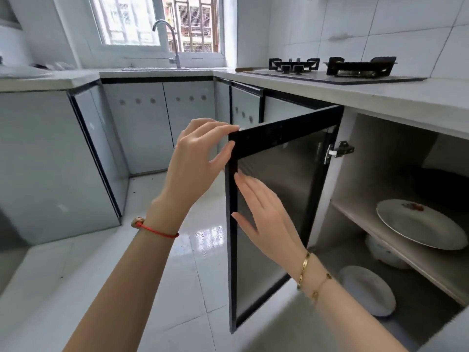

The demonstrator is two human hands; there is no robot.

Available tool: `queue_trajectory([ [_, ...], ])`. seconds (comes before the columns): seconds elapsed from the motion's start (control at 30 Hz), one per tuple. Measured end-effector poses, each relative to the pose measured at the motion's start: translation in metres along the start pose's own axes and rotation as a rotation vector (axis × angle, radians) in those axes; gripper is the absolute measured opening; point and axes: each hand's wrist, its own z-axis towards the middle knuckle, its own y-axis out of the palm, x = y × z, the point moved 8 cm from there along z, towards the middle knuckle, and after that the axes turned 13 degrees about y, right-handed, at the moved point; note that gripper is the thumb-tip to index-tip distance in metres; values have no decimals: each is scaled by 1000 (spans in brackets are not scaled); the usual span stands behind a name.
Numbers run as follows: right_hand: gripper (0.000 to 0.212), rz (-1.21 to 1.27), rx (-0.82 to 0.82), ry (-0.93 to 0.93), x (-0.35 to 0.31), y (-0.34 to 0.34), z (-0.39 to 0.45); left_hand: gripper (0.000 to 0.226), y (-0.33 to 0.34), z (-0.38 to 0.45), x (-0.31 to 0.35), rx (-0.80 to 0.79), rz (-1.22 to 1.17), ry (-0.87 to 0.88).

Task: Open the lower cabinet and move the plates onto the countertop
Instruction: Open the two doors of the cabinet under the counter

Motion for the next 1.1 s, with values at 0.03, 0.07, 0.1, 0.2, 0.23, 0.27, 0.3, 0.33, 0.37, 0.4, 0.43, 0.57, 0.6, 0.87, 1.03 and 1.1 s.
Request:
queue_trajectory([
  [0.03, 68, 3, -10, 0, -1, 7, 7, 26, 1, 0, -9, -16, 18, -7],
  [0.07, 69, 2, -23, -1, -2, 14, 13, 27, 2, 1, -18, -29, 38, -12],
  [0.1, 70, -4, -38, -3, -3, 21, 20, 27, 3, 1, -27, -39, 58, -18],
  [0.2, 74, -23, -83, 0, -3, 41, 40, 31, 10, 1, -53, -78, 111, -63],
  [0.23, 75, -21, -99, 9, -3, 47, 47, 32, 14, 1, -62, -90, 124, -83],
  [0.27, 76, -17, -114, 19, -3, 53, 52, 33, 17, 0, -70, -98, 130, -102],
  [0.3, 77, -15, -129, 27, -2, 59, 58, 34, 20, 0, -78, -101, 131, -120],
  [0.33, 78, -17, -143, 34, -2, 65, 63, 35, 23, -1, -85, -102, 129, -136],
  [0.37, 79, -21, -153, 40, -2, 70, 68, 36, 26, -1, -91, -103, 126, -151],
  [0.4, 80, -25, -162, 50, -1, 74, 72, 37, 29, -1, -96, -106, 124, -163],
  [0.43, 80, -27, -170, 61, 0, 77, 76, 38, 32, 0, -101, -108, 122, -175],
  [0.57, 82, -43, -198, 76, 3, 88, 88, 40, 41, 2, -117, -109, 119, -210],
  [0.6, 82, -47, -205, 80, 3, 89, 90, 40, 42, 2, -120, -110, 117, -218],
  [0.87, 76, -16, -229, 92, 3, 72, 82, 42, 40, -2, -114, -97, 82, -197],
  [1.03, 60, -40, -127, 145, 18, 29, 54, 41, 32, -7, -89, -32, 81, -176],
  [1.1, 56, -77, -87, 158, 26, 8, 40, 40, 33, -14, -74, -10, 76, -153],
])
